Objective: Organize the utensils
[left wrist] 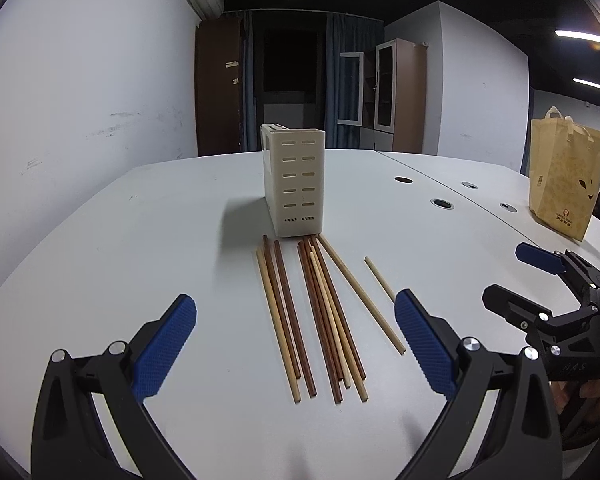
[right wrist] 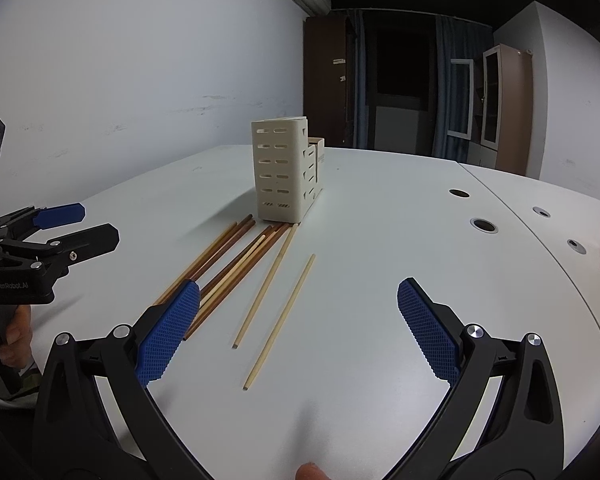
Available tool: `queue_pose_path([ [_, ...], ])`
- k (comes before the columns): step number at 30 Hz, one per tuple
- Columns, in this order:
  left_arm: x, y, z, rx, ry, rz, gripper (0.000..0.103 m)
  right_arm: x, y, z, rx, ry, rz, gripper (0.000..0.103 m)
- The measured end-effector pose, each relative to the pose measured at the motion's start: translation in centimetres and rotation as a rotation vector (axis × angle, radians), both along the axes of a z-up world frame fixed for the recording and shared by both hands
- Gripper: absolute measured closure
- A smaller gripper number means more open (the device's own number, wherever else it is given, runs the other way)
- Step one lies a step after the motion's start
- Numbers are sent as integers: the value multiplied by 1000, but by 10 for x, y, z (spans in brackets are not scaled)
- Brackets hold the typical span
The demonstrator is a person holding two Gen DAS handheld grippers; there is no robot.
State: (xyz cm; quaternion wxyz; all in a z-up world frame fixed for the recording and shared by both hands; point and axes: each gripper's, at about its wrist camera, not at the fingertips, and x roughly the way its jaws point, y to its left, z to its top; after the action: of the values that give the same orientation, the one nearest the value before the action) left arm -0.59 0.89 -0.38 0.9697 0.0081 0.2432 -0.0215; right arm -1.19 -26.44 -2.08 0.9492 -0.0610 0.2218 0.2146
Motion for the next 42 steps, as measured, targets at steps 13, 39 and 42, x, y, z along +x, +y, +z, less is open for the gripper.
queue_pose_path([
  [13,3,0,-4,-3,22,3,5,5,1,-3,7,26,-21,8],
  [39,27,12,-8,-7,72,68,5,33,3,-4,-24,62,-81,8],
  [42,37,15,-10,-20,103,73,5,41,7,-6,-40,76,-84,8],
])
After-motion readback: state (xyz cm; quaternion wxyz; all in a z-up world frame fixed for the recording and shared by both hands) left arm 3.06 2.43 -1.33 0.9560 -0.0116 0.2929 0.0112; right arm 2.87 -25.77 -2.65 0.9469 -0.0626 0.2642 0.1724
